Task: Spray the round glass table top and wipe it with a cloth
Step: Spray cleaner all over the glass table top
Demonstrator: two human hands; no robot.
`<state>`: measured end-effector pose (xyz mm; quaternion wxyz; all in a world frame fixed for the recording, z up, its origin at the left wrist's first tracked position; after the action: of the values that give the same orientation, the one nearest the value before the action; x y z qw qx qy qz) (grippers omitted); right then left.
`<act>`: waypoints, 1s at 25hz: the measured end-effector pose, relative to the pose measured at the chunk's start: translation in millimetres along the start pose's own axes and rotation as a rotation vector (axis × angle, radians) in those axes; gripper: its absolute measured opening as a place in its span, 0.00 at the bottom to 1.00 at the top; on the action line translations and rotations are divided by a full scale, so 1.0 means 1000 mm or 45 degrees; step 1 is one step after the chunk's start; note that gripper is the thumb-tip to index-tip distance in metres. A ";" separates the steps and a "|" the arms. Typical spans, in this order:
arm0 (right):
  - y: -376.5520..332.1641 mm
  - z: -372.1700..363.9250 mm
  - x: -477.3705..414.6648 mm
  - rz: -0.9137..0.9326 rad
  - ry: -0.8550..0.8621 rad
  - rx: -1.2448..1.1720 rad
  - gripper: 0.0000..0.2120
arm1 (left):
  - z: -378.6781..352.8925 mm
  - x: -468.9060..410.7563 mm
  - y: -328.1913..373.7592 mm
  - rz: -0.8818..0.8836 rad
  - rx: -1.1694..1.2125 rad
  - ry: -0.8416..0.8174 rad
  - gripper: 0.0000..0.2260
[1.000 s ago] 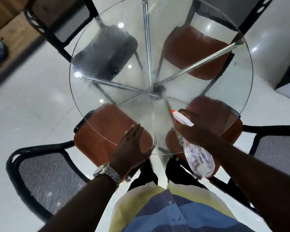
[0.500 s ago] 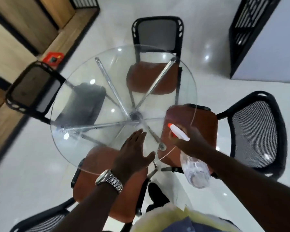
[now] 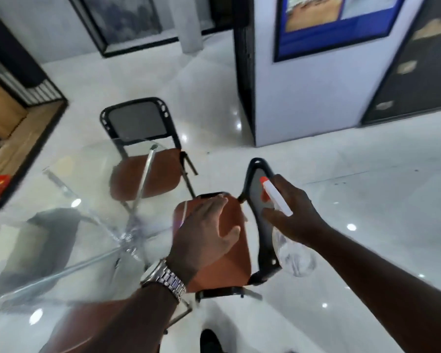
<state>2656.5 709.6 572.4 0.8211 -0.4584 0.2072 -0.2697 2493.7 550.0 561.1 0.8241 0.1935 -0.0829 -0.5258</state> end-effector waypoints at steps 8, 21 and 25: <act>0.029 0.138 0.002 -0.074 0.265 0.265 0.14 | -0.023 -0.102 0.094 -0.350 0.067 -0.061 0.32; 0.112 0.283 -0.028 -0.199 0.640 0.455 0.15 | -0.078 -0.289 0.220 -0.755 0.094 -0.100 0.30; 0.168 0.325 -0.082 -0.166 0.531 0.339 0.17 | -0.121 -0.350 0.237 -0.651 0.091 -0.113 0.29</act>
<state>2827.0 1042.3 595.3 0.7947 -0.2930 0.3047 -0.4357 2581.4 980.6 570.7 0.6526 0.2140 -0.0860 -0.7218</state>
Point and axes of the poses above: each hand's wrist, its own x-axis away from the middle knuckle, its own z-axis out of the back of the hand, y = z × x, the point moved 1 cm from there along -x, towards the middle knuckle, and after that the axes turned 3 degrees about -y, right-handed, at the moved point
